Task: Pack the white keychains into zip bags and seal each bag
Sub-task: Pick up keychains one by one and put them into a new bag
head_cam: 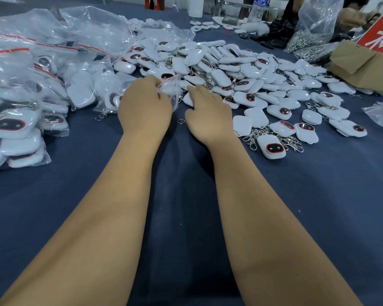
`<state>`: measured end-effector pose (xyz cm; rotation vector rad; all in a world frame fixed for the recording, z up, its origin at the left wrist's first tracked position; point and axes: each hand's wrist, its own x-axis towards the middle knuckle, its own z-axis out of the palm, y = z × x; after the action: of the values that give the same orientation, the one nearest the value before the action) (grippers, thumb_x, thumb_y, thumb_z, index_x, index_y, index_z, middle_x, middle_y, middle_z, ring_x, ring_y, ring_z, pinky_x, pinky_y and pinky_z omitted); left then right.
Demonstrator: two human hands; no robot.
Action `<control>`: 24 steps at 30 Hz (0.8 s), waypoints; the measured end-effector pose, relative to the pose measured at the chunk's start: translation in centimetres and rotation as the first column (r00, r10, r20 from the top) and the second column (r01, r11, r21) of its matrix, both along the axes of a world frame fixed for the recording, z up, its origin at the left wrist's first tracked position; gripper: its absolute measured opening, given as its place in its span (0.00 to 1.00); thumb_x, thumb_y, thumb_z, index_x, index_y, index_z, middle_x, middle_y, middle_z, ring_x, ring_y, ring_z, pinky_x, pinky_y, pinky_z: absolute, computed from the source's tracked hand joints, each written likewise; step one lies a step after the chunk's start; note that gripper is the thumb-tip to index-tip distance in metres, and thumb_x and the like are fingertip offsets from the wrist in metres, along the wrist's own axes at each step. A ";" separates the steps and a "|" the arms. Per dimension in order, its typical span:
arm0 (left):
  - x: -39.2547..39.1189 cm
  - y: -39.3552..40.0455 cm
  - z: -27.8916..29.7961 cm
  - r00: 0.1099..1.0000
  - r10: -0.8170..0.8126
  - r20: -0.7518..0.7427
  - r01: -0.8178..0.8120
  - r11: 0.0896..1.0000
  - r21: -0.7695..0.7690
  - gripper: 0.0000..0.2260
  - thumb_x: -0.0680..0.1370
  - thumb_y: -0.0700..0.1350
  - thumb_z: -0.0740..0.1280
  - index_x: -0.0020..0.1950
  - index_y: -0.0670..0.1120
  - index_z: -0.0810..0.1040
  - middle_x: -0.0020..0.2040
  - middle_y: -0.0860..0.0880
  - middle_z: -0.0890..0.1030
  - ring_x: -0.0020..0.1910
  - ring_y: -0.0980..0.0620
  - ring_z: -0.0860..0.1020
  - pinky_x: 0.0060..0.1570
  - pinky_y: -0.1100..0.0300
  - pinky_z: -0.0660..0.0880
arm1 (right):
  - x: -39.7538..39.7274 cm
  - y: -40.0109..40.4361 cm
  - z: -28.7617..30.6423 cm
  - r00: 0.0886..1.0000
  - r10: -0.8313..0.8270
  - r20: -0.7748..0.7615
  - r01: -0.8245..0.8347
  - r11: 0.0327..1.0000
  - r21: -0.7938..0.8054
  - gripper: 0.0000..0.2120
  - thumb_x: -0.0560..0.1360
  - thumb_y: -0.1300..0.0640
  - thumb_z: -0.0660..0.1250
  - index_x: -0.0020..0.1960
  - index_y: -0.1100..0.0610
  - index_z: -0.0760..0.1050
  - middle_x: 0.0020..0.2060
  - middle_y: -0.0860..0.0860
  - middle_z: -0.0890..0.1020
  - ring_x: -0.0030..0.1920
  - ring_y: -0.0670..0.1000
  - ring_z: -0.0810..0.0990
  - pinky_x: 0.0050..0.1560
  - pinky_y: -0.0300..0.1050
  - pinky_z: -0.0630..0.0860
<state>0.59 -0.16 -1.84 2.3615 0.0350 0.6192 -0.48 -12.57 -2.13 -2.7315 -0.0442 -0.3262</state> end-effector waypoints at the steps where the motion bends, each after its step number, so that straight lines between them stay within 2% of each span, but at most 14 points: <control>1: 0.1 0.0 0.0 1.000 -0.005 -0.002 0.005 1.000 -0.023 0.16 0.78 0.42 0.59 0.64 0.47 0.78 0.60 0.46 0.80 0.59 0.44 0.76 0.48 0.56 0.67 | 0.0 -0.1 0.0 0.999 -0.031 0.013 0.031 0.999 -0.006 0.28 0.77 0.58 0.59 0.76 0.52 0.62 0.73 0.50 0.67 0.71 0.56 0.63 0.66 0.50 0.61; 4: 0.1 -0.2 0.2 1.000 -0.026 0.009 0.027 0.994 -0.106 0.16 0.77 0.43 0.59 0.61 0.49 0.80 0.55 0.47 0.82 0.58 0.46 0.76 0.48 0.56 0.69 | 0.2 -0.1 -0.3 0.992 -0.117 0.055 0.118 0.993 -0.019 0.19 0.79 0.56 0.59 0.70 0.53 0.71 0.66 0.53 0.71 0.67 0.58 0.66 0.61 0.48 0.63; 6: -0.1 -0.3 0.4 1.000 -0.006 0.030 0.009 0.994 -0.109 0.17 0.76 0.45 0.60 0.62 0.54 0.80 0.52 0.51 0.82 0.58 0.48 0.76 0.47 0.57 0.69 | 0.4 0.0 -0.4 0.988 -0.134 0.073 0.135 0.991 -0.008 0.16 0.82 0.54 0.57 0.67 0.53 0.73 0.64 0.53 0.74 0.65 0.58 0.67 0.60 0.48 0.64; 8: -0.6 -0.6 0.6 0.998 -0.019 0.061 0.026 0.992 -0.126 0.16 0.75 0.44 0.60 0.60 0.55 0.79 0.43 0.55 0.79 0.48 0.51 0.75 0.43 0.58 0.67 | 0.6 -0.1 -0.2 0.980 -0.167 0.106 0.160 0.984 0.073 0.15 0.83 0.54 0.54 0.64 0.55 0.74 0.61 0.54 0.77 0.63 0.59 0.70 0.58 0.50 0.66; 10: -0.9 -0.9 0.9 0.996 -0.063 0.065 0.075 0.976 -0.203 0.13 0.73 0.41 0.59 0.49 0.55 0.78 0.34 0.55 0.75 0.38 0.51 0.74 0.37 0.57 0.66 | 0.6 -0.2 0.1 0.968 -0.201 0.147 0.165 0.960 0.225 0.14 0.84 0.54 0.51 0.56 0.58 0.74 0.53 0.54 0.80 0.56 0.59 0.73 0.55 0.51 0.67; 11: -0.9 -1.1 1.0 0.995 -0.086 0.051 0.096 0.965 -0.243 0.12 0.71 0.39 0.58 0.43 0.53 0.77 0.31 0.54 0.74 0.34 0.51 0.73 0.36 0.55 0.68 | 0.5 -0.2 0.2 0.961 -0.221 0.166 0.157 0.930 0.331 0.13 0.84 0.54 0.51 0.52 0.57 0.73 0.46 0.53 0.80 0.52 0.58 0.74 0.51 0.51 0.68; 13: -0.7 -1.1 1.0 0.990 -0.144 -0.001 0.136 0.935 -0.329 0.14 0.69 0.37 0.56 0.34 0.52 0.78 0.28 0.52 0.76 0.28 0.53 0.73 0.36 0.53 0.76 | 0.4 0.0 0.5 0.938 -0.283 0.200 0.129 0.821 0.556 0.12 0.84 0.52 0.51 0.49 0.54 0.70 0.36 0.46 0.74 0.43 0.51 0.73 0.43 0.48 0.66; 15: -0.4 -1.0 1.0 0.976 -0.209 -0.068 0.166 0.902 -0.399 0.17 0.69 0.36 0.56 0.32 0.53 0.80 0.34 0.48 0.81 0.26 0.54 0.73 0.34 0.52 0.79 | 0.2 0.1 0.8 0.905 -0.353 0.240 0.072 0.680 0.729 0.13 0.84 0.51 0.52 0.46 0.53 0.70 0.32 0.44 0.72 0.36 0.42 0.72 0.38 0.42 0.67; 17: 0.0 -1.0 0.7 0.950 -0.283 -0.134 0.192 0.864 -0.465 0.17 0.71 0.35 0.56 0.35 0.53 0.80 0.39 0.46 0.83 0.24 0.54 0.74 0.30 0.58 0.78 | 0.1 0.2 1.2 0.894 -0.375 0.245 0.004 0.554 0.833 0.14 0.84 0.52 0.54 0.43 0.53 0.71 0.34 0.44 0.74 0.37 0.39 0.74 0.43 0.42 0.72; 18: 0.2 -1.0 0.6 0.938 -0.311 -0.153 0.196 0.840 -0.505 0.17 0.72 0.35 0.56 0.36 0.52 0.80 0.38 0.46 0.83 0.22 0.55 0.74 0.26 0.62 0.75 | 0.2 0.3 1.4 0.910 -0.355 0.214 -0.015 0.488 0.873 0.14 0.84 0.52 0.55 0.43 0.53 0.72 0.37 0.47 0.77 0.41 0.43 0.78 0.48 0.49 0.76; 19: 0.4 -1.0 0.4 0.934 -0.322 -0.157 0.193 0.823 -0.534 0.17 0.73 0.35 0.56 0.35 0.52 0.80 0.36 0.46 0.82 0.20 0.55 0.73 0.24 0.65 0.72 | 0.2 0.3 1.5 0.936 -0.309 0.171 -0.028 0.417 0.909 0.15 0.84 0.52 0.55 0.42 0.54 0.72 0.39 0.52 0.80 0.43 0.51 0.81 0.49 0.54 0.78; 20: 0.5 -0.9 0.3 0.935 -0.321 -0.151 0.189 0.811 -0.553 0.16 0.73 0.35 0.57 0.35 0.51 0.79 0.35 0.47 0.81 0.19 0.55 0.73 0.24 0.67 0.70 | 0.2 0.4 1.6 0.961 -0.243 0.130 -0.043 0.333 0.942 0.16 0.84 0.52 0.54 0.42 0.54 0.72 0.40 0.56 0.81 0.40 0.55 0.82 0.44 0.53 0.80; 22: 0.6 -0.9 0.0 0.943 -0.305 -0.131 0.176 0.796 -0.580 0.14 0.73 0.35 0.58 0.39 0.50 0.80 0.34 0.48 0.80 0.20 0.56 0.74 0.24 0.67 0.68 | 0.2 0.7 1.6 0.993 -0.097 0.062 -0.042 0.194 0.980 0.16 0.85 0.53 0.54 0.43 0.56 0.73 0.40 0.61 0.81 0.29 0.52 0.79 0.33 0.45 0.76; 24: 0.8 -0.8 -0.3 0.948 -0.293 -0.123 0.164 0.783 -0.600 0.15 0.73 0.37 0.58 0.51 0.47 0.82 0.38 0.49 0.80 0.24 0.56 0.74 0.27 0.65 0.67 | 0.2 0.9 1.5 1.000 0.023 0.004 -0.007 0.159 0.987 0.13 0.84 0.56 0.55 0.46 0.57 0.75 0.38 0.59 0.82 0.27 0.50 0.76 0.33 0.42 0.73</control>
<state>1.41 -0.95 -2.10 1.7757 0.0253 0.1878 -0.24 -11.68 -0.61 -1.3316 0.1183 -0.1963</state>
